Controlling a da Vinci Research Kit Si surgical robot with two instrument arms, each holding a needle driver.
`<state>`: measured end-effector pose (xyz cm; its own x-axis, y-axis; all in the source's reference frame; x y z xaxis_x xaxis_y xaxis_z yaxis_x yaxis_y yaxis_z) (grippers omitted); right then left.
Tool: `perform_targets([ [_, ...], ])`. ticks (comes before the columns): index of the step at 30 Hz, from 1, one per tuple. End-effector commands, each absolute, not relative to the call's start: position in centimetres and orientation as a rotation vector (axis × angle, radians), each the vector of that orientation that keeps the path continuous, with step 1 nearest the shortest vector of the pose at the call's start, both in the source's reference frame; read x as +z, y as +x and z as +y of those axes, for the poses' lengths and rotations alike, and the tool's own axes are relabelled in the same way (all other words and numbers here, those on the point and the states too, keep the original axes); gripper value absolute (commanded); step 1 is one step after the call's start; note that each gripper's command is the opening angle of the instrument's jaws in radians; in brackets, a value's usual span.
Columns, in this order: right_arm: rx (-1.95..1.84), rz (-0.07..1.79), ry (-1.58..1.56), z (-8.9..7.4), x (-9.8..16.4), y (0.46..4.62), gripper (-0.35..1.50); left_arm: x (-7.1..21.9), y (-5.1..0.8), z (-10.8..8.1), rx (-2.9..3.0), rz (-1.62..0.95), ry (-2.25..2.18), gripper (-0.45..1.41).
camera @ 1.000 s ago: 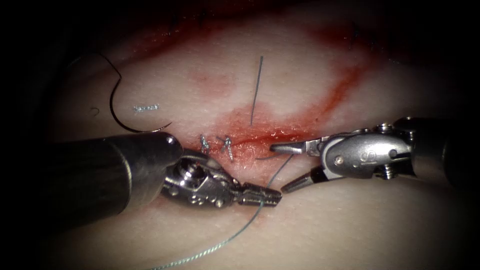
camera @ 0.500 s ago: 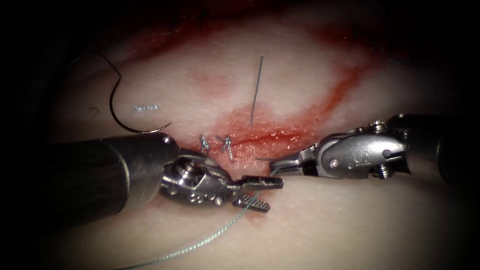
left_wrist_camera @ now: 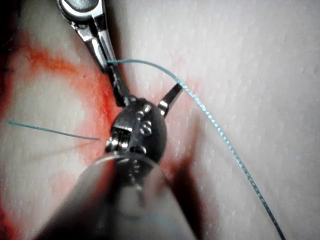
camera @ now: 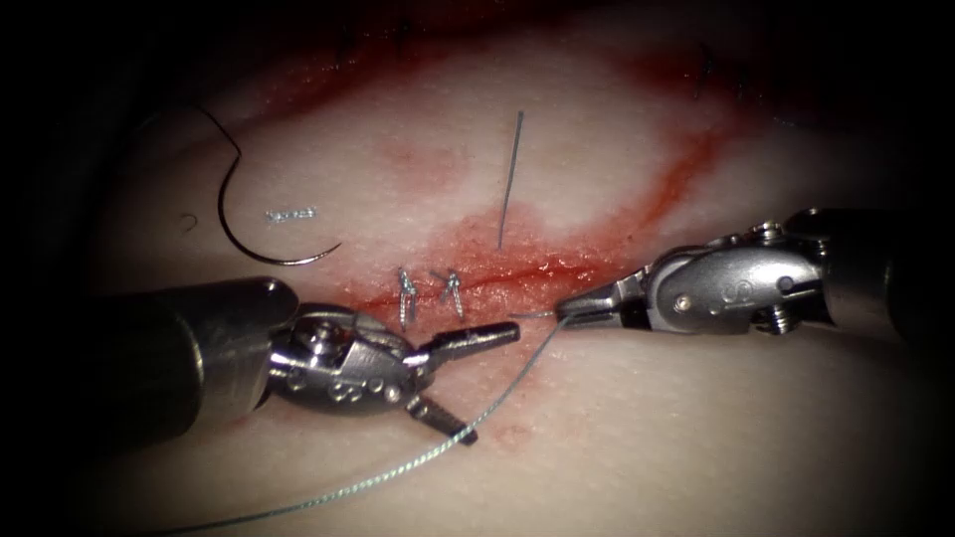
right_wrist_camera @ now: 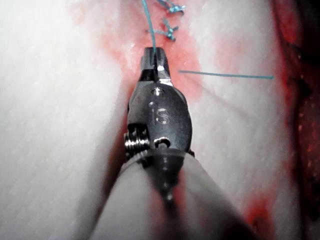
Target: Wound Closure
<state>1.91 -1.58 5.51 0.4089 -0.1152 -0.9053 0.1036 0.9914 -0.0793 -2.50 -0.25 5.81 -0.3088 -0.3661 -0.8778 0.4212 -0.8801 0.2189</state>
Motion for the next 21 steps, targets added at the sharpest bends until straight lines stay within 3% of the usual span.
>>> perform_targets([
  [1,-0.134,1.146,-0.017,-1.55,5.62,1.95,-0.35,5.85,-2.50,-0.29,-2.198,0.066,1.469,0.64],
  [7,-0.138,1.147,-0.030,-1.49,5.71,1.92,-0.35,5.73,-2.32,-0.43,-2.124,0.066,1.491,0.48],
  [21,-0.135,1.141,-0.042,-1.38,5.85,1.87,-0.35,5.57,-2.15,-0.51,-2.088,0.085,1.508,0.51],
])
